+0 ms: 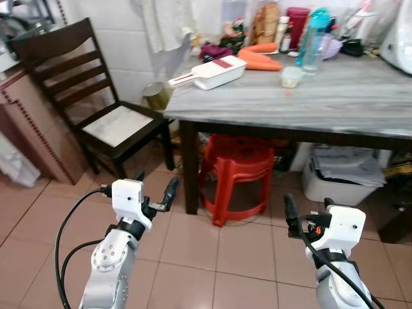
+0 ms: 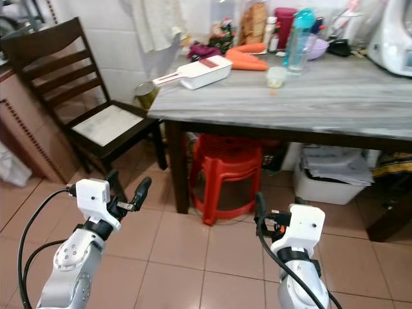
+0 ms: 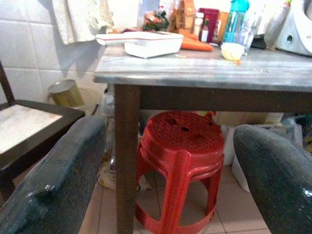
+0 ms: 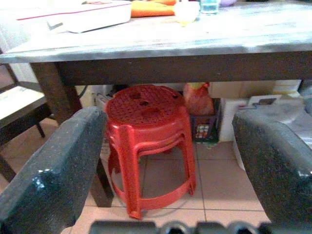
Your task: Setting the table
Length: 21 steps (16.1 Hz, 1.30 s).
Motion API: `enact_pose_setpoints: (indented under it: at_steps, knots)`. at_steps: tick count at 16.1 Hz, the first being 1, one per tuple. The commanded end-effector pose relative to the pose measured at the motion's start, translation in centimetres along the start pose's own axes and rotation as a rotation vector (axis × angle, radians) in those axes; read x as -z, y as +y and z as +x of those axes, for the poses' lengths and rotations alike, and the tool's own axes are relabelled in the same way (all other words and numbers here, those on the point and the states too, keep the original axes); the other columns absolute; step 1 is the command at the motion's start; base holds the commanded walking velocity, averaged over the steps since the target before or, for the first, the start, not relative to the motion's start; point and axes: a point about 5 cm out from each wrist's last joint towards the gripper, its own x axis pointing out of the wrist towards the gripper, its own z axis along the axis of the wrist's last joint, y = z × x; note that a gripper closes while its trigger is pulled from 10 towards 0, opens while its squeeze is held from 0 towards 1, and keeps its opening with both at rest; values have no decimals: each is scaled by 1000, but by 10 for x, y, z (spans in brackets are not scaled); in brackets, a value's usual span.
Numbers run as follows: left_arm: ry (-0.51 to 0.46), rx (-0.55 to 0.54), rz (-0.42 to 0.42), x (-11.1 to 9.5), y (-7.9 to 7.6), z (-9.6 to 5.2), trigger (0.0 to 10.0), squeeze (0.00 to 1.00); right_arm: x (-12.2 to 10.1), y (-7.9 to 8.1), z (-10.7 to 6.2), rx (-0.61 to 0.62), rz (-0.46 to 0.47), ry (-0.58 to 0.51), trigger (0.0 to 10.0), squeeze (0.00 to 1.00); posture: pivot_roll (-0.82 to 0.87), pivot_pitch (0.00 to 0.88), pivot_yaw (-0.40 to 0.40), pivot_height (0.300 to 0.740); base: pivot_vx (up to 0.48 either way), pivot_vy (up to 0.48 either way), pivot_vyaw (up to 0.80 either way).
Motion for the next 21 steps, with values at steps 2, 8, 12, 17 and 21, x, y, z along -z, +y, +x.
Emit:
enact_pose_setpoints:
  at_steps: [2, 8, 12, 17, 21]
  knots:
    - [3, 3, -1, 0, -1, 2, 10000, 0, -4, -2, 0, 3, -5, -11, 10000, 0, -20, 0, 22, 740, 0, -270, -650]
    - [13, 1, 0, 2, 1, -1, 10000, 0, -2, -1, 0, 3, 0, -4, 10000, 0, -14, 0, 25, 740, 0, -294, -85]
    - [11, 5, 4, 1, 1, 1, 10000, 0, -2, -1, -1, 6, 3, -5, 10000, 0, -16, 0, 28, 740, 0, -295, -113]
    - [13, 7, 5, 2, 0, 2, 10000, 0, -2, -1, -2, 2, 3, -6, 10000, 0, -19, 0, 30, 740, 0, -292, 0]
    - [16, 14, 6, 2, -1, 1, 10000, 0, -3, -1, -2, -1, 1, -6, 10000, 0, -18, 0, 32, 740, 0, -400, 0]
